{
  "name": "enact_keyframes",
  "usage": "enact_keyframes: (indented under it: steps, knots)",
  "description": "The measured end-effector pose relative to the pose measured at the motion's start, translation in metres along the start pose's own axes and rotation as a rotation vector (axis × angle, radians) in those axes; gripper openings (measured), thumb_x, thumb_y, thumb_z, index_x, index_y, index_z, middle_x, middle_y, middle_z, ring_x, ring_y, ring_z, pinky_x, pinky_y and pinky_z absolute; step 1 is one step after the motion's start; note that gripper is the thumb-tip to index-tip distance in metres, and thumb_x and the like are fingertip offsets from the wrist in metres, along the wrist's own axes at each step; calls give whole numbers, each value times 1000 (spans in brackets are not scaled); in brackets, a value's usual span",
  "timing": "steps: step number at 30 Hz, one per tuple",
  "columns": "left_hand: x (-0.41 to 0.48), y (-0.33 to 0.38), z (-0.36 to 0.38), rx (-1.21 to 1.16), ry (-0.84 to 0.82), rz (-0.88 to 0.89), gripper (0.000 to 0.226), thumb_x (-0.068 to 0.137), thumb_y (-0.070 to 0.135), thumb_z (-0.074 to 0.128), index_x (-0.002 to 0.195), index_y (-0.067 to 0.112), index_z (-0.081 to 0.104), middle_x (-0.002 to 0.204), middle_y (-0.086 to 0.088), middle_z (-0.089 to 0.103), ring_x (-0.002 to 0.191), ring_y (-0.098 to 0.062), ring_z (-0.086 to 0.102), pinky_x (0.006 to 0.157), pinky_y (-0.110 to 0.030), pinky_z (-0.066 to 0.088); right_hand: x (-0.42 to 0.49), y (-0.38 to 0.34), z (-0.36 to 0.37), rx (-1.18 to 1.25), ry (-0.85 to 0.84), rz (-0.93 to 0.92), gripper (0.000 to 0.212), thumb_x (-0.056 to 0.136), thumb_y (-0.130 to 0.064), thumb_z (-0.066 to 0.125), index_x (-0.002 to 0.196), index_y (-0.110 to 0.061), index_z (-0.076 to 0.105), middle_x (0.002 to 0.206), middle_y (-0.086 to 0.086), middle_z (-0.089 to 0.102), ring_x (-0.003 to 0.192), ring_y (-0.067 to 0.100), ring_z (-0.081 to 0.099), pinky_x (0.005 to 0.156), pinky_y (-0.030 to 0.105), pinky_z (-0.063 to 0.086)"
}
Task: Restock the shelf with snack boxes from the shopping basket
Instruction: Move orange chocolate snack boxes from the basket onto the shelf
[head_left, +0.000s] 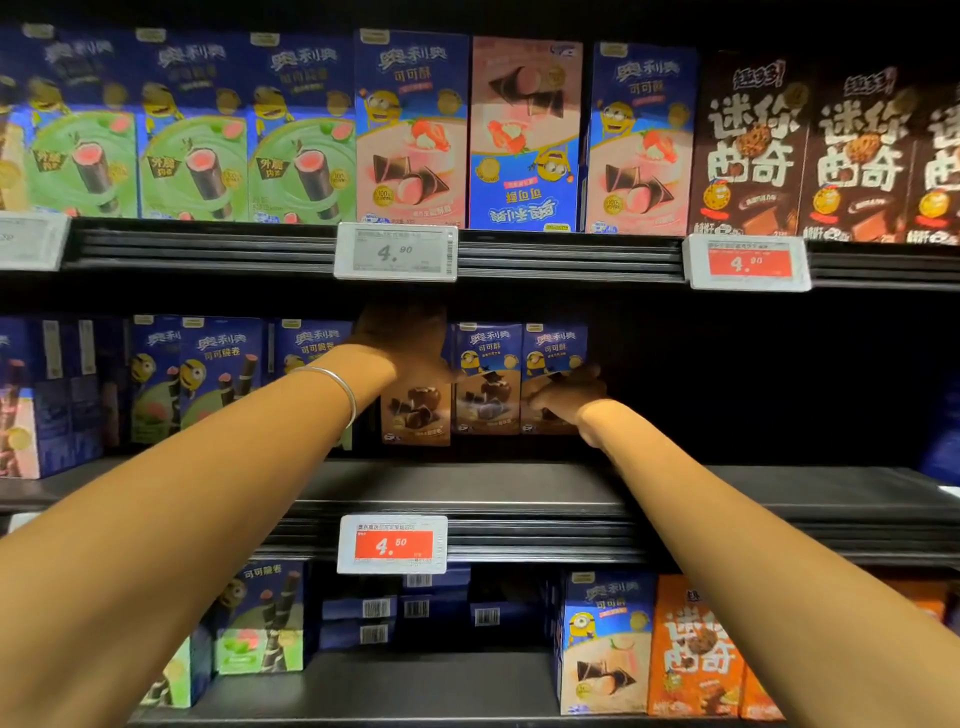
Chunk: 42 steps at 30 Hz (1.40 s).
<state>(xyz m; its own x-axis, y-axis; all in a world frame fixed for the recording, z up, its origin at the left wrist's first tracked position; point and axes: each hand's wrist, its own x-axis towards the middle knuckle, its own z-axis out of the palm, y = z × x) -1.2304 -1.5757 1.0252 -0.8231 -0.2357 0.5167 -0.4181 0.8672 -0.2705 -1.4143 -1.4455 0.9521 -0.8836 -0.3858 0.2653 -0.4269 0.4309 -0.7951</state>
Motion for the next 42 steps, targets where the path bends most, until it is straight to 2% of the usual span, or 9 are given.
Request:
enact_keyframes:
  steps: [7, 17, 21, 25, 28, 32, 34, 38, 42]
  knots:
    - [-1, -6, 8, -25, -9, 22, 75, 92, 66, 65, 143, 13, 49, 139, -16, 60, 122, -36, 61, 101, -46, 53, -6, 0, -1, 60, 21, -13, 95, 86, -25, 77, 155, -5, 14, 157, 17, 31, 144, 35, 34, 115, 43, 39]
    - [1, -7, 17, -49, 8, -49, 99, 93, 67, 64, 161, 10, 21, 162, -21, 34, 145, -42, 41, 116, -51, 42, -4, 2, -9, 146, -97, 5, 85, 78, -11, 83, 150, -10, 39, 151, 10, 46, 138, 30, 44, 106, 34, 41]
    - [-7, 0, 13, -122, 123, -76, 96, 95, 67, 61, 164, 15, 20, 166, -18, 30, 150, -41, 34, 118, -50, 41, -7, 3, -10, 300, -44, 30, 77, 84, -27, 80, 149, -12, 41, 152, 11, 45, 138, 30, 45, 112, 39, 40]
    - [-32, 14, 8, -439, 207, -168, 90, 95, 63, 64, 165, 24, 24, 170, -6, 29, 155, -33, 31, 123, -47, 34, -29, -9, -12, 452, 2, 43, 73, 90, -46, 71, 149, -12, 43, 147, 13, 52, 131, 33, 52, 110, 48, 45]
    - [-63, 21, 5, -762, 301, -219, 78, 96, 58, 67, 159, 22, 39, 161, -6, 45, 145, -29, 45, 114, -36, 40, -58, -16, -19, 626, -5, -8, 47, 93, -32, 63, 133, -8, 56, 129, 14, 65, 114, 33, 64, 103, 51, 51]
    - [-119, 26, -2, -1098, 440, -255, 60, 100, 44, 69, 149, 15, 53, 145, -2, 61, 136, -16, 55, 117, -39, 45, -120, -23, -37, 653, -84, -87, 83, 78, -54, 68, 146, -13, 42, 147, 4, 54, 127, 26, 58, 106, 50, 48]
    - [-151, 33, -4, -1271, 549, -263, 52, 101, 29, 70, 146, 9, 54, 138, -7, 65, 129, -13, 61, 114, -37, 49, -159, -23, -40, 741, -133, -191, 63, 78, -56, 66, 129, -20, 58, 137, -1, 63, 122, 19, 65, 98, 41, 54]
    - [-236, 57, 18, -1640, 724, -299, 43, 99, 27, 64, 137, 11, 52, 127, -15, 69, 121, -28, 70, 94, -42, 61, -241, 6, -23, 913, -141, -290, 42, 94, -41, 55, 127, -15, 61, 123, 7, 72, 114, 22, 70, 95, 41, 57]
    - [-331, 85, 83, -1932, 538, -422, 35, 98, 35, 59, 129, 19, 58, 110, -5, 74, 98, -27, 76, 71, -32, 62, -312, 72, 11, 972, -261, -154, 33, 100, -32, 46, 123, -13, 60, 117, 14, 73, 109, 32, 71, 90, 41, 58]
